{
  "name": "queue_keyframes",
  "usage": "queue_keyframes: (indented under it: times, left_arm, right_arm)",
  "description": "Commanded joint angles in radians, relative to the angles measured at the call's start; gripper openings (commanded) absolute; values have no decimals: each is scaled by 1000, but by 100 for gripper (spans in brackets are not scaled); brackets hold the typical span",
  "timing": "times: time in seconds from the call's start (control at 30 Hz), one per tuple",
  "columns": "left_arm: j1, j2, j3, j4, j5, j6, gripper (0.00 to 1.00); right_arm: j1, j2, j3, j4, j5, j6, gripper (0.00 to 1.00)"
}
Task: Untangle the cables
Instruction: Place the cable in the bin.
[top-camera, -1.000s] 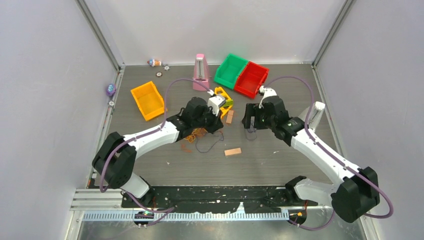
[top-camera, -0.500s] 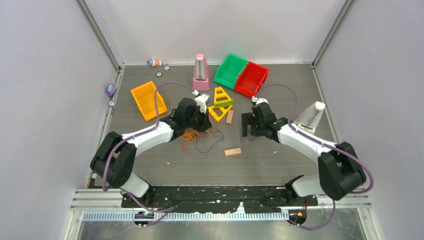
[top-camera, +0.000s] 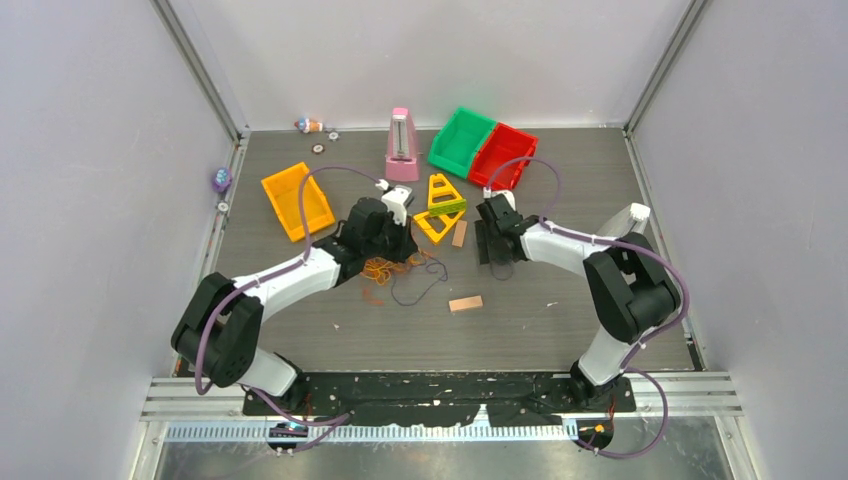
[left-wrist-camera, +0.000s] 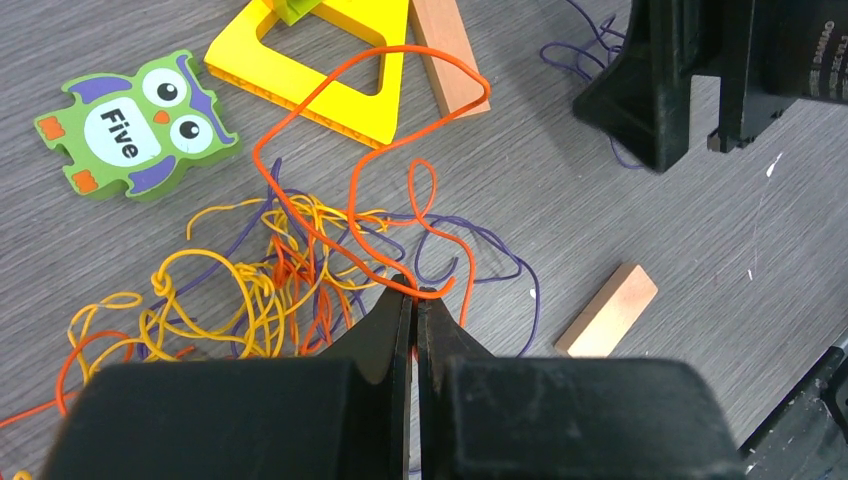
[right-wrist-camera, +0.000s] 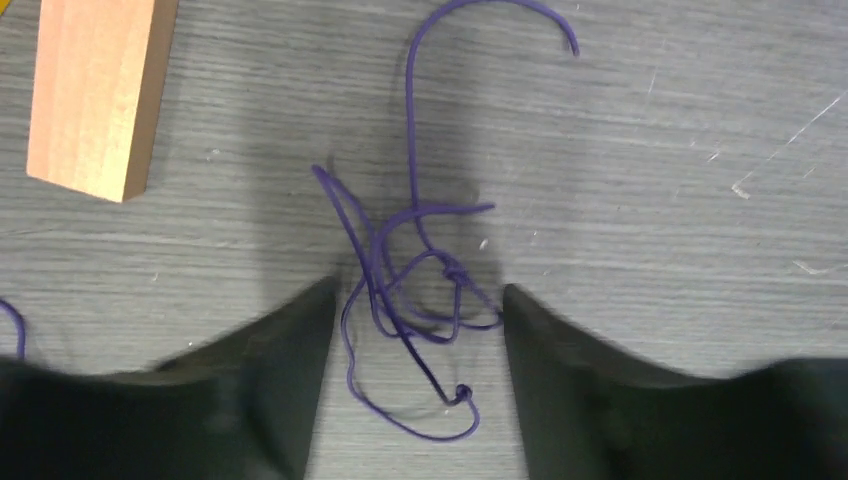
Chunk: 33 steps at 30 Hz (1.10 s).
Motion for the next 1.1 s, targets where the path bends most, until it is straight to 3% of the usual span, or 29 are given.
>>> queue_keyframes:
  times: [0.0, 0.03, 0.1, 0.17, 0.47, 0.73, 0.97, 1.03, 1.07]
  left_arm:
    - [-1, -37, -6, 45, -22, 6, 0]
    - [-1, -37, -9, 48, -20, 4, 0]
    - [0, -38, -14, 62, -2, -1, 0]
    - [0, -40, -18, 73, 9, -3, 0]
    - [0, -50, -28, 92, 32, 6, 0]
    - [0, -59, -36, 96, 32, 11, 0]
    - [-1, -55, -33, 95, 40, 12, 0]
    - [-1, -54, -32, 95, 38, 15, 0]
    - [-1, -54, -32, 96, 38, 16, 0]
  right_arm:
    - [-9, 51, 61, -30, 41, 15, 53]
    - [-20, 54, 63, -33, 32, 17, 43]
    - [-38, 50, 61, -20, -13, 21, 12]
    - [-46, 28, 65, -9, -55, 13, 6]
    - [-51, -52, 260, -42, -13, -62, 5]
    - [-103, 76, 559, -95, -5, -67, 5]
    - [-189, 291, 853, -100, -37, -36, 6]
    - [-210, 360, 948, -131, -38, -31, 12]
    - [-223, 402, 1012, -159, -42, -28, 24]
